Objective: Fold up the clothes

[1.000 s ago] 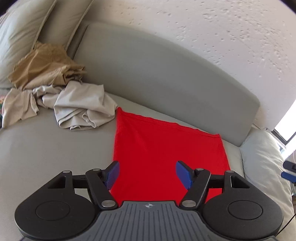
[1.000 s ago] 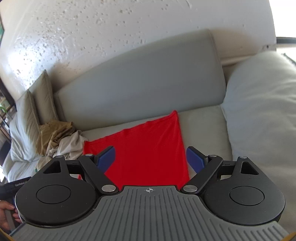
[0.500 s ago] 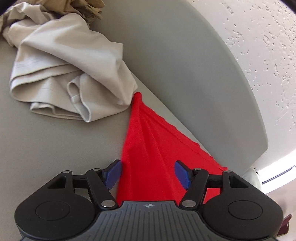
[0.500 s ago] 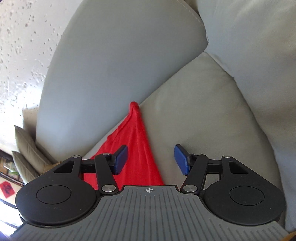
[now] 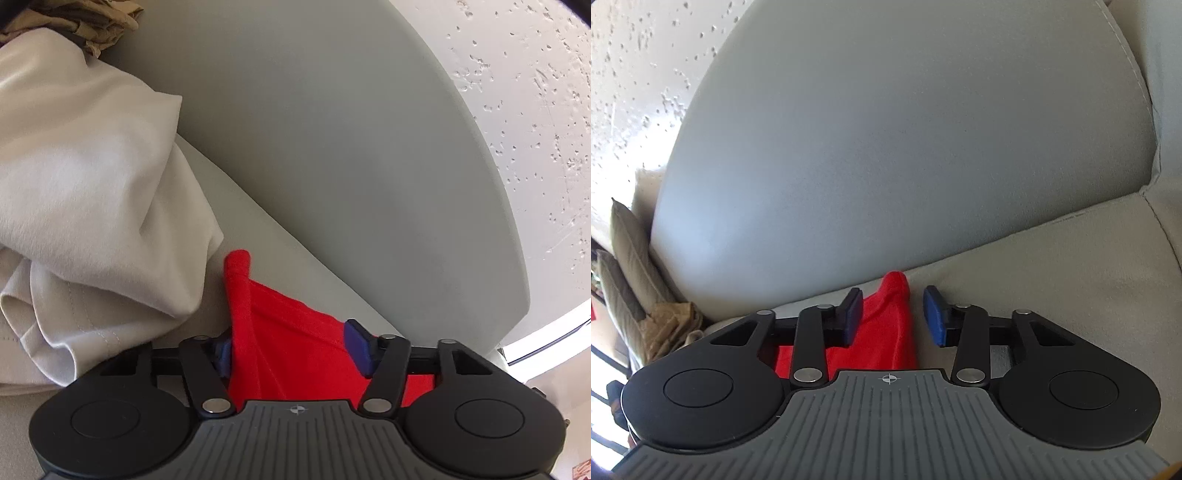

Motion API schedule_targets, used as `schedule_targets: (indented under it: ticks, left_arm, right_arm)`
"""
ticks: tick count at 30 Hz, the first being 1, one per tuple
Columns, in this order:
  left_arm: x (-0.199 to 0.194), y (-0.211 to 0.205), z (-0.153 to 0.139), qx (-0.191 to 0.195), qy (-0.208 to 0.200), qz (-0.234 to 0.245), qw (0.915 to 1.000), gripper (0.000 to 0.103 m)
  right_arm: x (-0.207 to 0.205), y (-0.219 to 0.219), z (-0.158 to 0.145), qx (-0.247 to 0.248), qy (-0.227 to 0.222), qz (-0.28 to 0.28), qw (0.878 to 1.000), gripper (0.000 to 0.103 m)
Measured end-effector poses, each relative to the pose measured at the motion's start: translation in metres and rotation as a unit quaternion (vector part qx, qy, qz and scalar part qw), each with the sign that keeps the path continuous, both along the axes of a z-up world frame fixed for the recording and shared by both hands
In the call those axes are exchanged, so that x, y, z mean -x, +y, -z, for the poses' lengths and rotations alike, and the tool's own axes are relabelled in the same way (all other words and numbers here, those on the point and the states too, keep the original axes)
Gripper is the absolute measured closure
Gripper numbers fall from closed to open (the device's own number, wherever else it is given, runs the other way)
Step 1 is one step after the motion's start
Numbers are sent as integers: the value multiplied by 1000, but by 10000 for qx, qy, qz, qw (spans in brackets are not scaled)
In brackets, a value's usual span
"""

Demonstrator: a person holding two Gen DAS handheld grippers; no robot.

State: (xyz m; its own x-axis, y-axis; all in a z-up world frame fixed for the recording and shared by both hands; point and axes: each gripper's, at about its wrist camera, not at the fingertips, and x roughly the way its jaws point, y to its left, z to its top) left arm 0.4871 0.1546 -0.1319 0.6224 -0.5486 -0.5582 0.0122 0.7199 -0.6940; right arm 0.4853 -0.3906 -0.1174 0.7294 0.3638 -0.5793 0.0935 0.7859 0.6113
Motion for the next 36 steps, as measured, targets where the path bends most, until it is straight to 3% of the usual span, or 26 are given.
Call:
schedule_targets:
  ticks: [2, 3, 4, 7, 10, 16, 21, 25, 28, 30, 32, 33, 36]
  left_arm:
    - [-1, 0, -1, -139, 65, -132, 9998, 81]
    - [0, -1, -2, -274, 87, -186, 9994, 91]
    - [1, -3, -3, -425, 106, -235, 9988, 98]
    - [10, -9, -17, -805, -91, -359, 9961, 100]
    - [23, -13, -41, -947, -346, -370, 9942, 100]
    - [70, -10, -105, -718, -667, -105, 9951, 100]
    - [142, 3, -157, -474, -663, 145, 9966, 100]
    - [203, -4, -181, -376, -729, 342, 9960, 100]
    - [248, -8, -179, -624, -739, 503, 9940, 100]
    - [277, -14, -167, -903, -695, 570, 9918, 100]
    - [305, -19, -149, -1116, -606, 537, 9905, 100]
    - [319, -22, -140, -1221, -562, 521, 9896, 100]
    - [359, -29, -113, -1482, -383, 433, 9873, 100]
  right_arm:
    - [-3, 9, -3, 163, -7, -35, 9999, 68]
    - [-4, 15, -5, 362, -6, -61, 9993, 79]
    - [-4, 21, -7, 600, 32, -71, 9982, 98]
    - [-2, 38, -18, 1113, 1, 44, 9938, 99]
    - [9, 47, -42, 1313, -121, 216, 9910, 99]
    - [56, 38, -120, 989, -210, 558, 9933, 99]
    - [129, 27, -192, 529, -275, 559, 9967, 99]
    - [196, 32, -237, 660, -206, 309, 9971, 99]
    - [252, 40, -249, 814, -197, 92, 9964, 99]
    - [283, 45, -241, 925, -157, -8, 9956, 99]
    - [316, 43, -226, 943, -93, -17, 9955, 99]
    - [343, 22, -217, 946, -38, 26, 9955, 99]
    - [380, 20, -167, 771, 258, 202, 9965, 99]
